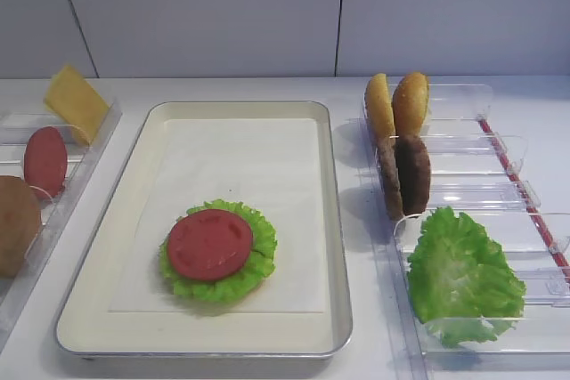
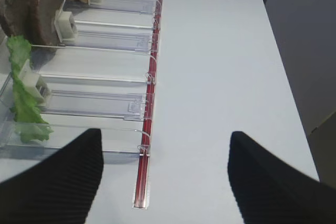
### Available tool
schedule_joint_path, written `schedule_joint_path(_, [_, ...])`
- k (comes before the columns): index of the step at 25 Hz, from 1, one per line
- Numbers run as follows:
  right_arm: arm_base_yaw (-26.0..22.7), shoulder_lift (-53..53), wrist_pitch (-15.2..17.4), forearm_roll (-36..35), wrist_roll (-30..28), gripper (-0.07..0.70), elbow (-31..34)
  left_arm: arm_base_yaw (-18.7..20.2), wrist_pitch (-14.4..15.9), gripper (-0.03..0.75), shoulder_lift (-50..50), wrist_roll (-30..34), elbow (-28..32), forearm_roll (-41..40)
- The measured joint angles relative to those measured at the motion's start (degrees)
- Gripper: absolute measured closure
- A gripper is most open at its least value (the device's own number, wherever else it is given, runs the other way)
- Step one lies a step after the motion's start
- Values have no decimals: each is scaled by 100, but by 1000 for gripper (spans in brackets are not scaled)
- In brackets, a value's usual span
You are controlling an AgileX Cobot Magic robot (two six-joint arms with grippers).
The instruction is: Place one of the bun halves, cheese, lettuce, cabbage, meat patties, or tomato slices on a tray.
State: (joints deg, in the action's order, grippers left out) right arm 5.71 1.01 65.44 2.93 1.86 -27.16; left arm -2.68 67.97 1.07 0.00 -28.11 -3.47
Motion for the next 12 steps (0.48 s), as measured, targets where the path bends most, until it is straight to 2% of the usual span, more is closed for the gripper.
schedule_joint_path(12, [0, 0, 0, 0, 0, 120, 0, 0, 0, 251, 0, 0, 0, 0])
